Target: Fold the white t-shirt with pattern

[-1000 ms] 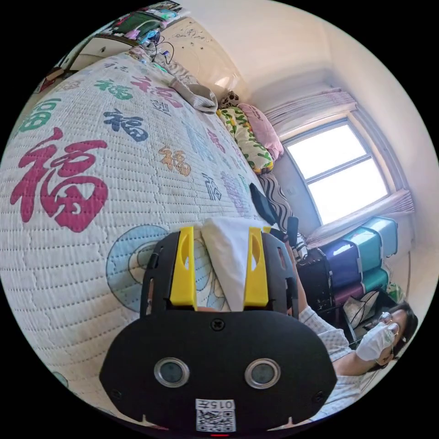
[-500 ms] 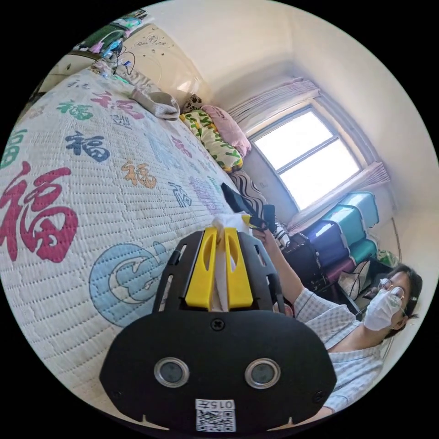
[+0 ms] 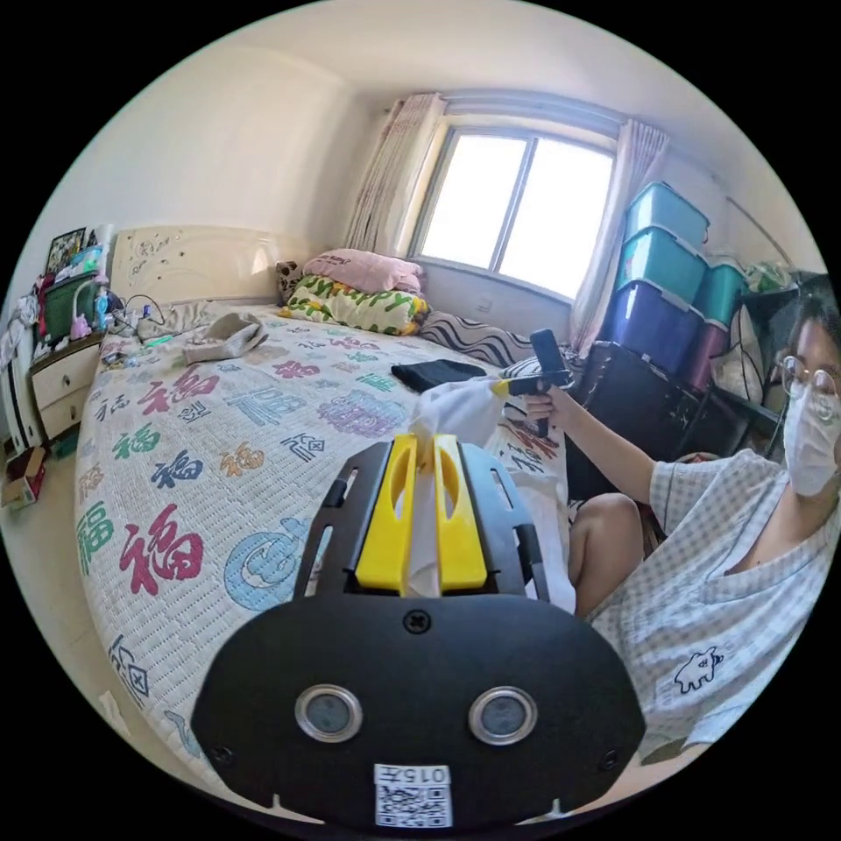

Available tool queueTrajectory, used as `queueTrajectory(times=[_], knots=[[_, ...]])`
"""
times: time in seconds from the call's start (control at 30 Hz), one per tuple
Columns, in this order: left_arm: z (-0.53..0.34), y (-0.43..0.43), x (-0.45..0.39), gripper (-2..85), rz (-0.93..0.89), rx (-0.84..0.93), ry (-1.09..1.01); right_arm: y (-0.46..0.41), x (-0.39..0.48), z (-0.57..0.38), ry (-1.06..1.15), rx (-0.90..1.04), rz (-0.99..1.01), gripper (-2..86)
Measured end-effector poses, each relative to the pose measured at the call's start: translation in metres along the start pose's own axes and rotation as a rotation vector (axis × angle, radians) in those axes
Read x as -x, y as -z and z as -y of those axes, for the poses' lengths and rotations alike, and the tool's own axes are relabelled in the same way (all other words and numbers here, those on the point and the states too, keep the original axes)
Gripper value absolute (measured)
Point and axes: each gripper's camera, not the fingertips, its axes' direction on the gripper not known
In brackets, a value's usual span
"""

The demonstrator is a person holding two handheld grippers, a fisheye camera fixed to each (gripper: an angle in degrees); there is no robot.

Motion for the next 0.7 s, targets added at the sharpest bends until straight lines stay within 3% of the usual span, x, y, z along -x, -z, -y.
queueTrajectory(times=[0.37, 0.6, 0.7], knots=[[-0.132, -0.036, -0.145, 1.6, -0.100, 0.345, -0.395, -0.063, 0.079, -0.148, 0.210, 0.436, -0.034, 4.5], [-0.173, -0.047, -0.178, 4.3, -0.053, 0.432, -0.424, -0.063, 0.107, -0.200, 0.199, 0.470, -0.064, 6.9], [-0.177, -0.034, -0.193, 5.8, 0.006, 0.431, -0.426, -0.051, 0.137, -0.212, 0.255, 0.377, -0.148, 8.0]])
